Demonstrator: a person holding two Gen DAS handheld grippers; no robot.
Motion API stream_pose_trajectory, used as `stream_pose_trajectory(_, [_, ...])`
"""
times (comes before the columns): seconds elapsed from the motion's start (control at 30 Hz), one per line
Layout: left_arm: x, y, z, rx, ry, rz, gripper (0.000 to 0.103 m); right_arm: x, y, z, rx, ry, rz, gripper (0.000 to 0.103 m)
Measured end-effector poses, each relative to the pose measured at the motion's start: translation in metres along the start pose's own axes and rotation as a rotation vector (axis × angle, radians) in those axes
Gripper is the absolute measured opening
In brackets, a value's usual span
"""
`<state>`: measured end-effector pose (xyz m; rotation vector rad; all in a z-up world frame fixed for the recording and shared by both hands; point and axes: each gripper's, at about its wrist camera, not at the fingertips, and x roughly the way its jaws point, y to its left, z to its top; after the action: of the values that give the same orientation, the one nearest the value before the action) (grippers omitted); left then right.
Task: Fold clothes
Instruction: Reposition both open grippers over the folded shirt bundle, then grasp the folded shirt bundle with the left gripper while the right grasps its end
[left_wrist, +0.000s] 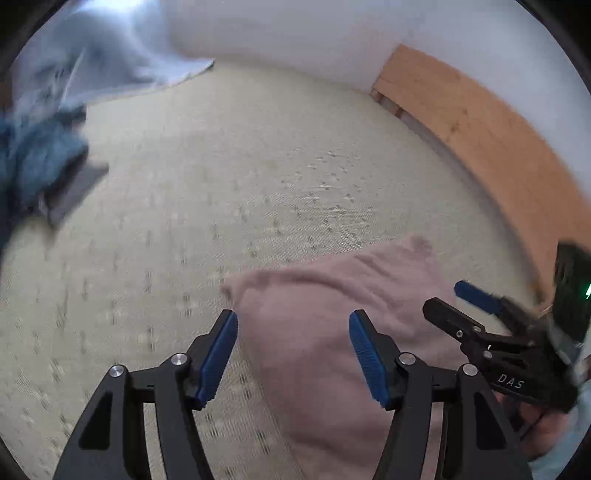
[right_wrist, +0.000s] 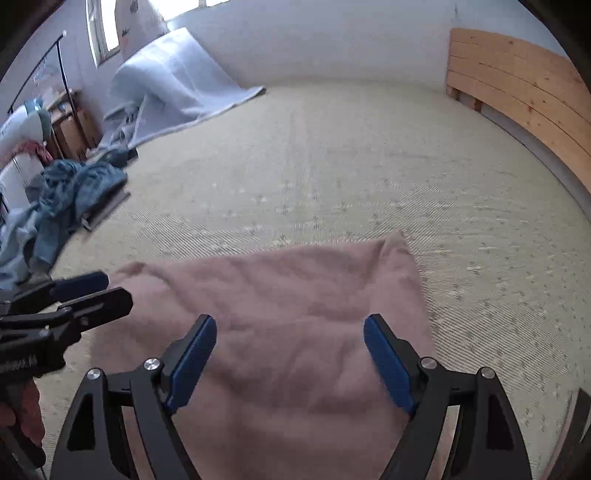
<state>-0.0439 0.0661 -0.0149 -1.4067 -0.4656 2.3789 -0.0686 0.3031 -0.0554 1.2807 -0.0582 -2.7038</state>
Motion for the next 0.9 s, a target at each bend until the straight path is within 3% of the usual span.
stream_pose_trajectory(0.17, [-0.008, 0.027, 0.000, -0.096, 0.057, -0.084, 0.067, -0.029, 0.007, 0.000, 0.054, -0.069, 0.038, 0.085])
stream_pose_trajectory(0.47, [0.017, 0.052, 0.004, -0.258, 0.125, -0.257, 0.067, -0.033, 0.024, -0.002, 0.025, -0.066, 0.138, 0.085])
stream_pose_trajectory(0.67, [0.038, 0.065, 0.014, -0.315, 0.145, -0.265, 0.067, -0.031, 0.002, 0.000, 0.137, -0.070, 0.221, 0.085])
stream_pose_trajectory(0.9, [0.054, 0.067, 0.026, -0.322, 0.151, -0.310, 0.067, -0.031, -0.005, 0.004, 0.175, -0.081, 0.240, 0.085])
